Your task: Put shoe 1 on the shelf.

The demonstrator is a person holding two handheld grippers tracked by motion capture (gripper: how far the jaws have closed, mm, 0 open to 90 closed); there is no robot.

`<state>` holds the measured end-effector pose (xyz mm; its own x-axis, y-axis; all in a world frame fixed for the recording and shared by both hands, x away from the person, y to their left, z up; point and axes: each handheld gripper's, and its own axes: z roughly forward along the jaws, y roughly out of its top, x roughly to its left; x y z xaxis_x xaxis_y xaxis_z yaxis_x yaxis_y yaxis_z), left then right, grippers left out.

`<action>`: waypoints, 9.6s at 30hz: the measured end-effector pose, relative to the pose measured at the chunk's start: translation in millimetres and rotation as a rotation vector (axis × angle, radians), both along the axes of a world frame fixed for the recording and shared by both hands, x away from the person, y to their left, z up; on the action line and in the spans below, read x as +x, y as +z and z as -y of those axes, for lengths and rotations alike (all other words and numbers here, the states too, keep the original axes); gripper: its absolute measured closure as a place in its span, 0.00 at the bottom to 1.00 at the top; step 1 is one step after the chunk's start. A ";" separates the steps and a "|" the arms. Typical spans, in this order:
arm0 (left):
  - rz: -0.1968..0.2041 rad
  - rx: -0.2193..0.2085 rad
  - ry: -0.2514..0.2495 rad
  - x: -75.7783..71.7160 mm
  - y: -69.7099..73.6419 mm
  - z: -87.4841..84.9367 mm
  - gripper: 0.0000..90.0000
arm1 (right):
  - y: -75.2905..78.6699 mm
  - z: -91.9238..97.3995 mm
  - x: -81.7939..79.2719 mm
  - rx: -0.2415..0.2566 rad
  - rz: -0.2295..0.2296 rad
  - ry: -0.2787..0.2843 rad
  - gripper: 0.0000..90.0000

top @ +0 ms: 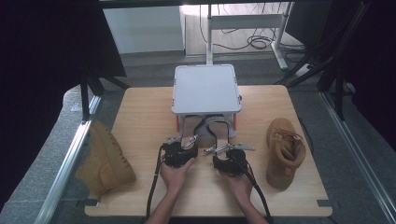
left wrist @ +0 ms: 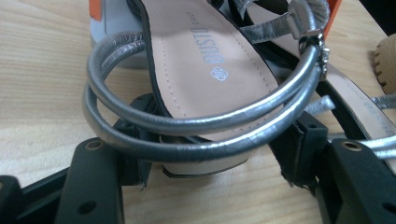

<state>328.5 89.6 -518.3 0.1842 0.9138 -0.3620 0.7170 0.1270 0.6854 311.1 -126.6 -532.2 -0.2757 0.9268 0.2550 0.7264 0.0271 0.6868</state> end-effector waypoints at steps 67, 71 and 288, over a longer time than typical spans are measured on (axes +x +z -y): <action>0.007 0.121 0.094 71.8 -0.3 24.8 0.43 | 0.6 4.0 0.4 0.032 -0.016 -0.004 0.35; 0.009 0.136 0.093 71.5 -0.6 26.5 0.43 | 0.8 3.9 0.5 0.032 -0.017 -0.006 0.35; 0.047 -0.060 -0.073 39.1 5.1 -20.8 0.98 | 21.9 -7.0 67.8 0.111 0.067 -0.095 0.99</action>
